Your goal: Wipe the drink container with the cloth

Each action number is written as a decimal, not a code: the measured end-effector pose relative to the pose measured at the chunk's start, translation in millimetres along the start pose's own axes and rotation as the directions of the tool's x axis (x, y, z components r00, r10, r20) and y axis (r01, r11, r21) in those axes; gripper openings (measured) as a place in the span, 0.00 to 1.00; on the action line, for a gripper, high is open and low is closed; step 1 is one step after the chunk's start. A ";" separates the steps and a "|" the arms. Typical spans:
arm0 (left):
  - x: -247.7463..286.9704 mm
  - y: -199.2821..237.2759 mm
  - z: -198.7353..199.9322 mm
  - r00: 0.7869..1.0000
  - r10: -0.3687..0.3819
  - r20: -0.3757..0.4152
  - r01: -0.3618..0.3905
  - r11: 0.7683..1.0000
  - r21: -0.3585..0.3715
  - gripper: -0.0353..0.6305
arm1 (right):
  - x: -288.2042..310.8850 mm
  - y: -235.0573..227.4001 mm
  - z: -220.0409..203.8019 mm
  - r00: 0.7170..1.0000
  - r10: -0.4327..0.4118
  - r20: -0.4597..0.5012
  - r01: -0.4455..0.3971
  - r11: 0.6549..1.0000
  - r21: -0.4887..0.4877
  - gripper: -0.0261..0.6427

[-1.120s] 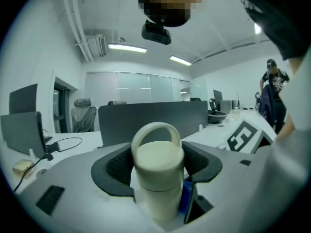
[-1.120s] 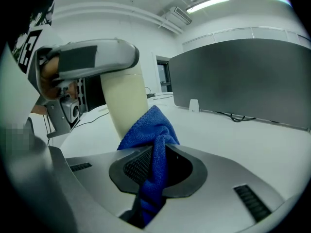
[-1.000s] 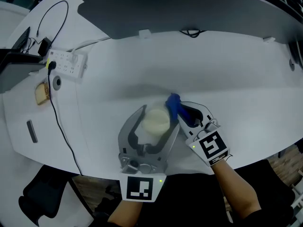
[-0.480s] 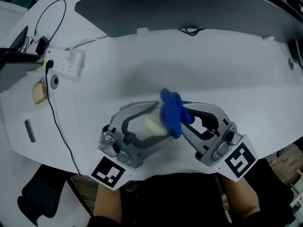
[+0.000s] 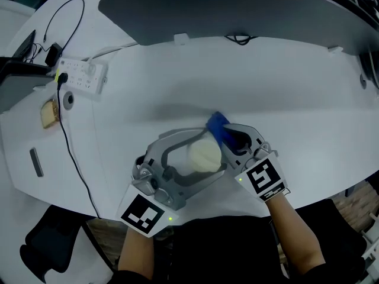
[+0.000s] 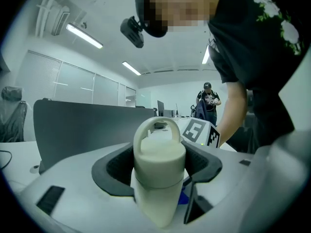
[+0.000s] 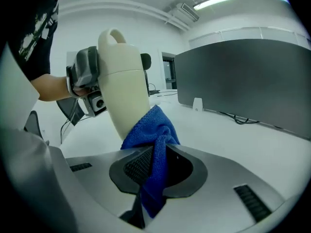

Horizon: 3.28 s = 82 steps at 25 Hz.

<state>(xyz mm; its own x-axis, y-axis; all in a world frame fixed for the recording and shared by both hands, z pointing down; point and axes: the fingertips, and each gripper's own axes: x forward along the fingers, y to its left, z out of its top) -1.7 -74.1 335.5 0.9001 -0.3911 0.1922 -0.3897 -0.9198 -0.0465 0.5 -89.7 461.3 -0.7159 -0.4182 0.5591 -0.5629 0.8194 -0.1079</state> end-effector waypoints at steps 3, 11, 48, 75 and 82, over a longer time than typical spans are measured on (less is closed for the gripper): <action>-4.2 6.8 -4.1 0.999 0.043 -0.006 -0.043 0.999 -0.016 0.49 | 1.0 0.4 0.7 1.000 -0.009 0.001 0.009 1.000 0.003 0.11; -11.0 15.5 -9.5 0.964 0.258 -0.068 -0.263 0.961 -0.081 0.52 | -0.9 -4.1 0.1 0.998 -0.050 0.040 0.047 0.996 0.069 0.11; -10.3 1.6 14.1 0.986 -0.109 0.123 0.120 0.989 -0.088 0.48 | -16.2 -19.0 17.5 0.957 -0.154 0.244 0.066 0.941 0.333 0.10; -10.1 9.9 13.9 0.923 0.385 0.005 -0.385 0.923 -0.018 0.48 | -55.2 -19.4 35.8 0.920 -0.352 0.173 0.318 0.927 0.199 0.11; -9.2 -0.2 13.4 0.999 -0.005 0.053 0.003 0.999 0.047 0.48 | -136.3 -20.3 116.5 0.829 -0.266 0.491 0.140 0.950 0.279 0.11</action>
<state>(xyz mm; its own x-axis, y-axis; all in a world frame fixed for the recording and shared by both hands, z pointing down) -7.2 -70.7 320.6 0.9111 -0.3874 0.1405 -0.3776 -0.9214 -0.0922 61.3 -95.0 291.5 -0.6466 -0.7576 0.0887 -0.7502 0.6106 -0.2536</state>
